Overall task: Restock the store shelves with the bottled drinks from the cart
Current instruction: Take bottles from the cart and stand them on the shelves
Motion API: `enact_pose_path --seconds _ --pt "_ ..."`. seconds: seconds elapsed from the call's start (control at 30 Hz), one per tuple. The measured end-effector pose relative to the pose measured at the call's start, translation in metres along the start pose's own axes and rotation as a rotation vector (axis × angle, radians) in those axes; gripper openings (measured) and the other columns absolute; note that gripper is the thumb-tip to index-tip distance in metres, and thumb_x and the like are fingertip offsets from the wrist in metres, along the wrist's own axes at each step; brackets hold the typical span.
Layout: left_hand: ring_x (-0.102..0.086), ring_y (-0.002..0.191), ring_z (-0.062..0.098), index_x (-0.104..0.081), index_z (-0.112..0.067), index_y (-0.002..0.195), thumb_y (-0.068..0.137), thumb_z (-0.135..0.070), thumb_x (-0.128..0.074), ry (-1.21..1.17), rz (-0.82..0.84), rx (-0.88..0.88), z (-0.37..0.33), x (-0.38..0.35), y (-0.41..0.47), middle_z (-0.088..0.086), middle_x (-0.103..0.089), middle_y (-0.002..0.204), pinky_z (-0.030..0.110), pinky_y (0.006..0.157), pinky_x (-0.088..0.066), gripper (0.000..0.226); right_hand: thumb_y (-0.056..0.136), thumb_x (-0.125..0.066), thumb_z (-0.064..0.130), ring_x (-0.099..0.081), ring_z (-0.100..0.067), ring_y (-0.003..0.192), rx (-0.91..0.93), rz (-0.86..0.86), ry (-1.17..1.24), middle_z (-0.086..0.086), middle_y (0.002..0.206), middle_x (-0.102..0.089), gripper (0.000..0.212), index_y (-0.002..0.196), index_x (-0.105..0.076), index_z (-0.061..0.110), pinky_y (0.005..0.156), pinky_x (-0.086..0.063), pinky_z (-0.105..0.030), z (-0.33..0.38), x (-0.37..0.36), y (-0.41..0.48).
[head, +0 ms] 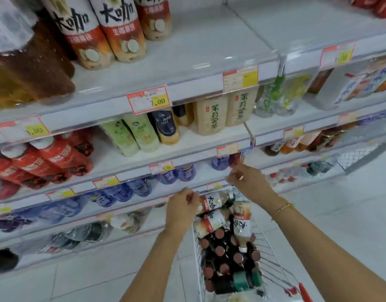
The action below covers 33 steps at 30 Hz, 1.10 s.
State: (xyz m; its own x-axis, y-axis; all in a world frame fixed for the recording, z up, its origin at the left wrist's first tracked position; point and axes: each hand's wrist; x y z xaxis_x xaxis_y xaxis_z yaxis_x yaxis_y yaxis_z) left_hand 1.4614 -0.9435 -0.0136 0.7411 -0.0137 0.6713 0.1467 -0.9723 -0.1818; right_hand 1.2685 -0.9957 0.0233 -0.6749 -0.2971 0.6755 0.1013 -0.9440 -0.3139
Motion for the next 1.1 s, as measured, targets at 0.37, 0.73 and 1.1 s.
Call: enact_pose_path --seconds 0.37,0.73,1.1 --pt "-0.053 0.116 0.022 -0.049 -0.014 0.13 0.087 -0.021 -0.059 0.266 0.473 0.161 0.09 -0.16 0.025 0.008 -0.055 0.129 0.021 0.091 -0.038 0.045 0.068 -0.067 0.057 -0.057 -0.007 0.073 -0.651 0.191 0.289 0.007 0.093 -0.065 0.057 0.113 -0.059 0.023 0.052 -0.041 -0.006 -0.202 -0.157 -0.031" --pt "-0.061 0.101 0.031 -0.057 -0.004 0.112 0.089 -0.006 -0.044 0.479 0.559 -0.169 0.078 -0.259 0.076 0.016 -0.064 0.11 0.037 0.085 -0.049 0.026 0.069 -0.066 0.011 -0.061 -0.019 0.079 -0.711 0.106 0.378 0.003 0.092 -0.067 0.068 0.13 -0.039 0.029 0.05 -0.036 -0.02 -0.249 -0.203 -0.018" --pt "-0.059 0.105 0.027 -0.054 -0.008 0.121 0.088 -0.013 -0.058 0.549 0.55 -0.125 0.061 -0.227 0.063 0.011 -0.062 0.117 0.032 0.08 -0.044 0.034 0.081 -0.068 0.024 -0.051 0.0 0.046 -0.705 0.065 0.366 0.002 0.065 -0.058 0.024 0.09 -0.053 0.008 0.04 -0.037 -0.012 -0.241 -0.128 -0.074"
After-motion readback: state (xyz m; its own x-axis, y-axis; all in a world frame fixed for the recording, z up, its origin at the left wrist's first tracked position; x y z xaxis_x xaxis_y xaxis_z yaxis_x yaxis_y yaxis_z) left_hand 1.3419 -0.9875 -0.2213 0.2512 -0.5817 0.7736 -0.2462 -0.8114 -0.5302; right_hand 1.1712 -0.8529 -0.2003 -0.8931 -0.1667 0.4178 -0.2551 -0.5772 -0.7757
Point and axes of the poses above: each hand's wrist, its own y-axis towards the middle knuckle, its own x-axis out of the back of the hand, z = x × y
